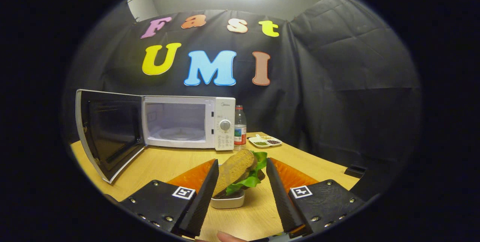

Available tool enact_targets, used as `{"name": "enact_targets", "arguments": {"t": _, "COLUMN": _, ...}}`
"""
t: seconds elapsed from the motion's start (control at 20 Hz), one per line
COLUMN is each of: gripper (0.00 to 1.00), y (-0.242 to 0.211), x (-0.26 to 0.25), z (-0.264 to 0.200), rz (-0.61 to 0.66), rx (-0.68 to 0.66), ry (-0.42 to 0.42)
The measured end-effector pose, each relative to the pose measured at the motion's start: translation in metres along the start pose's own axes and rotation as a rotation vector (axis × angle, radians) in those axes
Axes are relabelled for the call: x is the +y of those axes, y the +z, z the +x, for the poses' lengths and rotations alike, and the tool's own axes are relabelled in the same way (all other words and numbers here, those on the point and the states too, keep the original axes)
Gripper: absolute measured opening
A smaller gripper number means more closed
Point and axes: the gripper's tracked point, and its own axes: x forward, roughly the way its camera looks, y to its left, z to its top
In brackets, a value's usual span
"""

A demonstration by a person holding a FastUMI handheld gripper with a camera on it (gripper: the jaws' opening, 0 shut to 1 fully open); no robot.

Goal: Open the microwave, put the food inside, and close the microwave door.

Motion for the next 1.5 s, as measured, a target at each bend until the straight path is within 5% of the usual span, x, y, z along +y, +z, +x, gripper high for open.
{"name": "enact_targets", "arguments": {"t": 0.5, "gripper": 0.79, "y": -0.042, "x": 0.006, "z": 0.048, "rz": 0.397, "rx": 0.23, "ry": 0.189}}
{"name": "enact_targets", "arguments": {"t": 0.55, "gripper": 0.57, "y": -0.041, "x": 0.009, "z": 0.05, "rz": 0.419, "rx": 0.236, "ry": 0.207}}
{"name": "enact_targets", "arguments": {"t": 0.7, "gripper": 0.27, "y": -0.028, "x": 0.011, "z": 0.051, "rz": 0.413, "rx": 0.203, "ry": 0.209}}
{"name": "enact_targets", "arguments": {"t": 0.8, "gripper": 0.21, "y": -0.021, "x": 0.018, "z": 0.046, "rz": 0.355, "rx": 0.181, "ry": 0.206}}
{"name": "enact_targets", "arguments": {"t": 1.1, "gripper": 0.21, "y": 0.023, "x": 0.033, "z": 0.041, "rz": 0.203, "rx": 0.076, "ry": 0.184}}
{"name": "enact_targets", "arguments": {"t": 1.5, "gripper": 0.2, "y": 0.072, "x": 0.116, "z": 0.067, "rz": 0.105, "rx": 0.021, "ry": 0.271}}
